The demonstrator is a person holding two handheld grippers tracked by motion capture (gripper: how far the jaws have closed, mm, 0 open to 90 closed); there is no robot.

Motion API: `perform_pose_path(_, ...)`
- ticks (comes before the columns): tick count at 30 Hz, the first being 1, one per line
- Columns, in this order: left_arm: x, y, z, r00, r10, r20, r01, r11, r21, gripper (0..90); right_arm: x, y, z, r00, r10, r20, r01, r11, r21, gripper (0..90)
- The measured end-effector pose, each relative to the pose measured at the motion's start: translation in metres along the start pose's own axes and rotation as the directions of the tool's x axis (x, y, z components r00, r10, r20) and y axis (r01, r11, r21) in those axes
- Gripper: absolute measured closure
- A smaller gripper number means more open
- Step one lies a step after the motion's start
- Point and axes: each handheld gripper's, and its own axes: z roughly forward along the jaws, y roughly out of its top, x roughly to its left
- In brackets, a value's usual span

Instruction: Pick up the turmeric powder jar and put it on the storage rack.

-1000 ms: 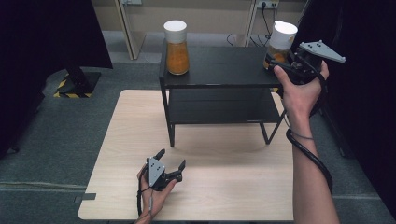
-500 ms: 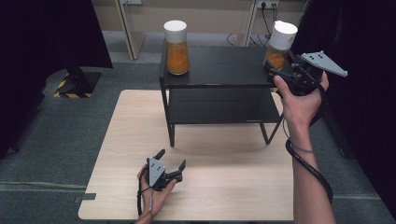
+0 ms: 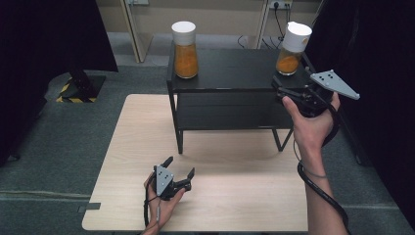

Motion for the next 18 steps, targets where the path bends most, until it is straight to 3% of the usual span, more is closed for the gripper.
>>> perform_pose_path(18,0.000,0.000,0.000,1.0000,0.000,0.000,0.000,1.0000,0.000,10.0,0.001,-0.045,-0.020,0.9994,0.007,-0.035,-0.006,1.000,0.025,4.6)
